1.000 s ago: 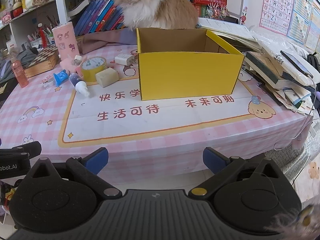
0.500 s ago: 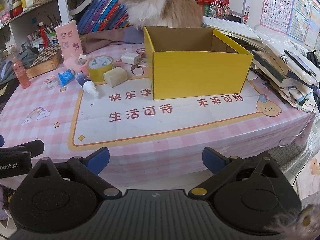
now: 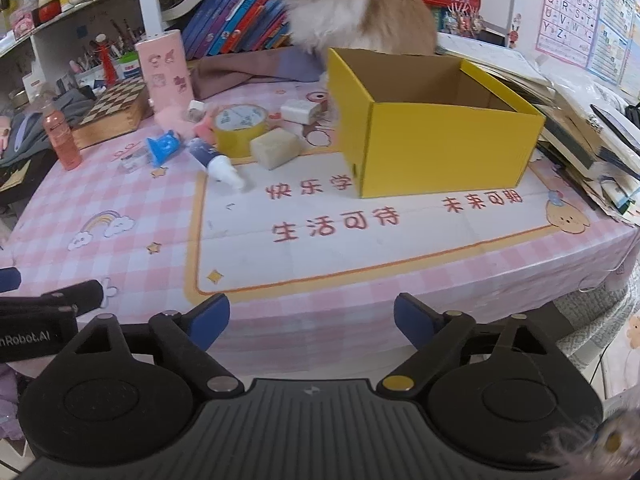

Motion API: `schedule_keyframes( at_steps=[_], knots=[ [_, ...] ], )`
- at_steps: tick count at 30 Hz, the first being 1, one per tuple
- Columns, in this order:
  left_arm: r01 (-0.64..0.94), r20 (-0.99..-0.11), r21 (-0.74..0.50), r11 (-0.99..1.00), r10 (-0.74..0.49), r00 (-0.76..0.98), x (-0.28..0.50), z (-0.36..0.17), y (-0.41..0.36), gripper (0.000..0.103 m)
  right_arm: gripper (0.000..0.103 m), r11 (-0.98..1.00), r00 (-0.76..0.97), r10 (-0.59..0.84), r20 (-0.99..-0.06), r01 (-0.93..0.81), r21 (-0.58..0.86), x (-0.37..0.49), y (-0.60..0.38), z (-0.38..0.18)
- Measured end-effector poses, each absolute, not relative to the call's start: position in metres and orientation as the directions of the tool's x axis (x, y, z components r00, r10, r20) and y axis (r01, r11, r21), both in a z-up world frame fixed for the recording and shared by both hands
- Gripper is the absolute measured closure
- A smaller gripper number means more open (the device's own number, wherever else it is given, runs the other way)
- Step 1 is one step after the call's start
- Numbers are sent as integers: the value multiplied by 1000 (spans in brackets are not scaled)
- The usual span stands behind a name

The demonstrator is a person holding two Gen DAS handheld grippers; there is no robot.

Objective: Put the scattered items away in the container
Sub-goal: 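Move both tools toward the scattered items beside the yellow box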

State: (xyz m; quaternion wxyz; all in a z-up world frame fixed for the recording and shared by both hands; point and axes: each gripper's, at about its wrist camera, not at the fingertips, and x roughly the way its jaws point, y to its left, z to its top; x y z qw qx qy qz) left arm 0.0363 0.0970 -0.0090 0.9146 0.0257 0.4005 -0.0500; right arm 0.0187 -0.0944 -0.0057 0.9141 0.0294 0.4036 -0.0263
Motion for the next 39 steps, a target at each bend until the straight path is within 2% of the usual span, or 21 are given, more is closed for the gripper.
schedule_keyframes(
  at_steps=[5, 9, 20, 33, 39],
  knots=[
    [132, -725, -50, 990, -127, 677, 39, -7, 110, 0, 22, 998, 685, 15, -728, 38, 57, 24, -82, -3],
    [139, -704, -96, 986, -166, 691, 39, -5, 120, 0, 24, 997, 702, 50, -710, 11, 81, 28, -74, 0],
    [103, -669, -87, 991, -134, 731, 49, 2, 135, 0, 25, 992, 745, 108, -659, -39, 118, 45, -61, 8],
    [71, -698, -79, 994, -106, 708, 100, -14, 135, 0, 25, 990, 707, 141, -692, -96, 104, 103, -57, -7],
    [55, -711, -66, 996, -85, 698, 131, -21, 132, 2, 27, 979, 685, 203, -700, -155, 132, 140, -60, -11]
  ],
)
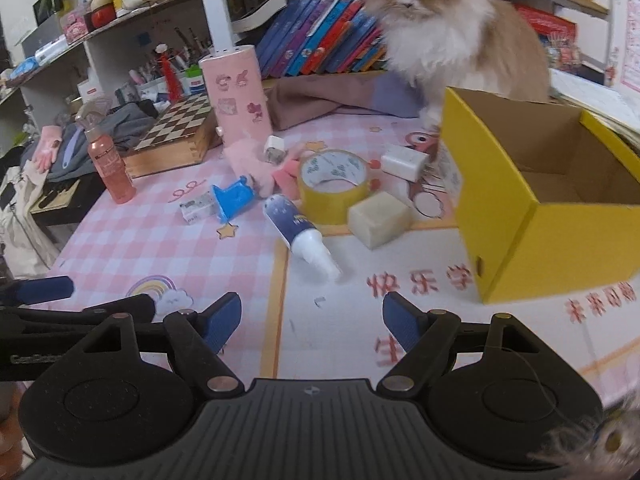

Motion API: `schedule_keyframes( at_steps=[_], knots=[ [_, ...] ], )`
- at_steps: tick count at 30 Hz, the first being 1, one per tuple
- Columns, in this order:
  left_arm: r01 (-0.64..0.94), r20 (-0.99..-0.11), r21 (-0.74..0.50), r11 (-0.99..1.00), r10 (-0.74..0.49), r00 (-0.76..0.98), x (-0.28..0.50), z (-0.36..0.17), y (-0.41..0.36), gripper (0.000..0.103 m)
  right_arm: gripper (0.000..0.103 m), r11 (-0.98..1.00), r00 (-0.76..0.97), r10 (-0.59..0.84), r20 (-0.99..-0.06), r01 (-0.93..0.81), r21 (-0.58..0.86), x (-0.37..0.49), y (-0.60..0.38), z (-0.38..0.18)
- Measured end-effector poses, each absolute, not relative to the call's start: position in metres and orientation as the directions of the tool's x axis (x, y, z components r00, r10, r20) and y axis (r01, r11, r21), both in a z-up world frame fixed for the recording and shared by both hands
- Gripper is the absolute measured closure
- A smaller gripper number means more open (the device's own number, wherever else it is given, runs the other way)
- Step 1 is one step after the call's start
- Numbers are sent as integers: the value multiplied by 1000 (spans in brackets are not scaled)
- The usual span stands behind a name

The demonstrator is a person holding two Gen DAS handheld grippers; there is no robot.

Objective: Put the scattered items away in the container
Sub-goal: 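Move both tools toward the scattered items beside the yellow box, then grasp the blue-and-white bottle with the right tool while the left tool grasps the blue clip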

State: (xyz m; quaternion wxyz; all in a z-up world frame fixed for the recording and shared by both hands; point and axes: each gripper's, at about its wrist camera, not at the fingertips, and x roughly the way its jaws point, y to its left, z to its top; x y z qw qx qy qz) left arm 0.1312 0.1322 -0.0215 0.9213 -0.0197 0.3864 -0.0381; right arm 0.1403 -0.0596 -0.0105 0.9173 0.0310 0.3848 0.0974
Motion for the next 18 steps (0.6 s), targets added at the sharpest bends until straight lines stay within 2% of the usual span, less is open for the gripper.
schedule_keyframes(
  at_steps=[5, 9, 18],
  knots=[
    [33, -722, -35, 999, -48, 690, 156, -28, 130, 2, 40, 968, 659, 236, -714, -222, 115, 169, -56, -15],
    [17, -730, -24, 1000, -29, 683, 175, -33, 133, 2, 42, 958, 626, 256, -736, -267, 106, 195, -51, -23],
    [37, -737, -17, 999, -38, 675, 225, -40, 138, 14, 51, 945, 570, 258, -780, -317, 80, 243, -39, -47]
  ],
)
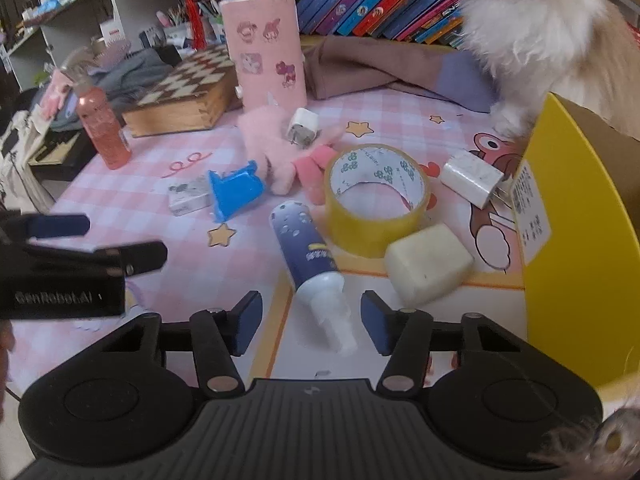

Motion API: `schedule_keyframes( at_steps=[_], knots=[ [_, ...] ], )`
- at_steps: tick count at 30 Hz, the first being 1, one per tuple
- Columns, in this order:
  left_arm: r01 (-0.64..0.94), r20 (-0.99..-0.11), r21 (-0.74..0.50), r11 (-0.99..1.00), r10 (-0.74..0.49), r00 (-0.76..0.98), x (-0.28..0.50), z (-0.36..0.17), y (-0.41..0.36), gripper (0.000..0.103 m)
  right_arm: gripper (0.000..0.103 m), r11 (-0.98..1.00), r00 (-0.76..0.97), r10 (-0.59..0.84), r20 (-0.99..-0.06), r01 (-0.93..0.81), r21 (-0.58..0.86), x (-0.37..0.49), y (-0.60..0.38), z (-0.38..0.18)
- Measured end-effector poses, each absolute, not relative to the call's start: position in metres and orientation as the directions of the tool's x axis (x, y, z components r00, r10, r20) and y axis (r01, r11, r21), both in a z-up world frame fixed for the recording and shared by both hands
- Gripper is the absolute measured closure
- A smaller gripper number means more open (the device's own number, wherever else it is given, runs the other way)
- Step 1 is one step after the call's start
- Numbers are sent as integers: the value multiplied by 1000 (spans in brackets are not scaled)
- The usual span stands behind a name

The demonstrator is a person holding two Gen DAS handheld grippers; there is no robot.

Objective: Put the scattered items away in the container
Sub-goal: 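Grasp the blue-and-white bottle with the right tool while the left tool grasps the blue clip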

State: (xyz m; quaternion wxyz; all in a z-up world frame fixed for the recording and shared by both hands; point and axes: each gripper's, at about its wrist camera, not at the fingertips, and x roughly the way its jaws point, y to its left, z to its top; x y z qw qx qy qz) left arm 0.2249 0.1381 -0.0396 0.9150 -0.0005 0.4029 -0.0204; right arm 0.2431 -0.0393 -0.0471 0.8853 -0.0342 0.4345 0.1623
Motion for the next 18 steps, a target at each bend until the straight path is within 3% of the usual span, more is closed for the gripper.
schedule_keyframes(
  at_steps=[8, 15, 18],
  knots=[
    [160, -759, -4, 987, -107, 642, 282, -46, 127, 31, 57, 936, 543, 259, -799, -346, 68, 277, -35, -64],
    [294, -796, 47, 955, -141, 588, 316, -60, 103, 55, 59, 926, 518, 274, -810, -369, 78, 290, -34, -71],
    [320, -808, 56, 946, -145, 571, 321, -65, 98, 59, 59, 922, 513, 278, -812, -379, 77, 294, -34, -73]
  ],
)
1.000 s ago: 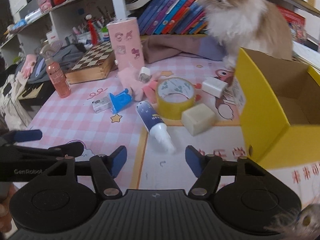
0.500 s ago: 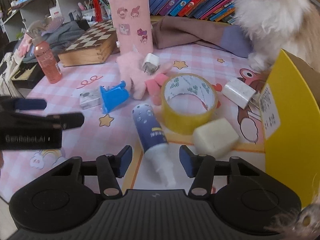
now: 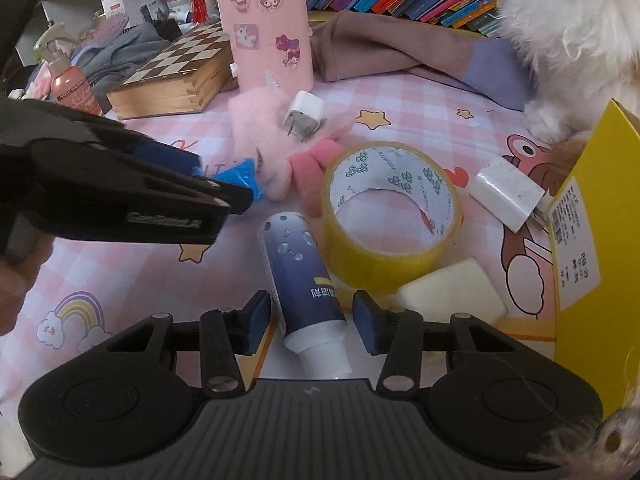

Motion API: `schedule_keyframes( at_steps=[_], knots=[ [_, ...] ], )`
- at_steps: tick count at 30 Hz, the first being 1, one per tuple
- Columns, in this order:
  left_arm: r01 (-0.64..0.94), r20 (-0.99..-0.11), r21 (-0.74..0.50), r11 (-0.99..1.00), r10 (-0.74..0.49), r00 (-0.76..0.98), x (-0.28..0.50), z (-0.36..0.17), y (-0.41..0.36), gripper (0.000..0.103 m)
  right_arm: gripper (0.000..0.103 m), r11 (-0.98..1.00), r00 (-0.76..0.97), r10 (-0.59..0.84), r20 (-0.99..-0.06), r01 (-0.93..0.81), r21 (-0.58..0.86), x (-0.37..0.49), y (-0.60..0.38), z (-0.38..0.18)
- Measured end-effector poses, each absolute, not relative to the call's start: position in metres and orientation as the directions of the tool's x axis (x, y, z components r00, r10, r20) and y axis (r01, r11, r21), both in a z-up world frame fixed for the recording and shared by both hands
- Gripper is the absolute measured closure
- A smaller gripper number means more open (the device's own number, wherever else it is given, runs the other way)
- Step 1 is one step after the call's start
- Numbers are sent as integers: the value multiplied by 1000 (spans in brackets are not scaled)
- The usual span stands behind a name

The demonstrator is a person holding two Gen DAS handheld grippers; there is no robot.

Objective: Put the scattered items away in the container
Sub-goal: 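Grasp the blue-and-white bottle with the right tool while the left tool grasps the blue clip, then carry the bottle and the blue clip in both tools over the yellow box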

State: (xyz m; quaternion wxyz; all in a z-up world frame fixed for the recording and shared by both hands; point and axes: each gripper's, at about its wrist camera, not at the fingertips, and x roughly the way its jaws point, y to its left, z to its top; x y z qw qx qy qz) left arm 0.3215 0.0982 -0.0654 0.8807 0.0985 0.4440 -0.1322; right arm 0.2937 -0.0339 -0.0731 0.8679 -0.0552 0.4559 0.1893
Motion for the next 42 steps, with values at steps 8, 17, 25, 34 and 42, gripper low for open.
schedule_keyframes(
  at_steps=[8, 17, 25, 34, 42],
  knots=[
    [366, -831, 54, 929, -161, 532, 322, -74, 88, 68, 60, 906, 512, 285, -810, -419, 54, 297, -32, -75],
    [311, -810, 28, 950, -160, 564, 309, -65, 88, 75, 72, 882, 503, 304, -809, -470, 38, 296, -31, -74],
    [218, -776, -44, 975, -171, 607, 264, -36, 105, 76, 72, 872, 488, 348, -801, -482, 85, 275, -39, -59],
    [188, -721, -137, 973, -228, 654, 198, 2, 109, 76, 72, 887, 537, 371, -757, -445, 119, 231, -54, -20],
    [212, -680, -174, 962, -273, 681, 141, 26, 105, 76, 72, 906, 596, 371, -712, -403, 134, 172, -69, 14]
  ],
)
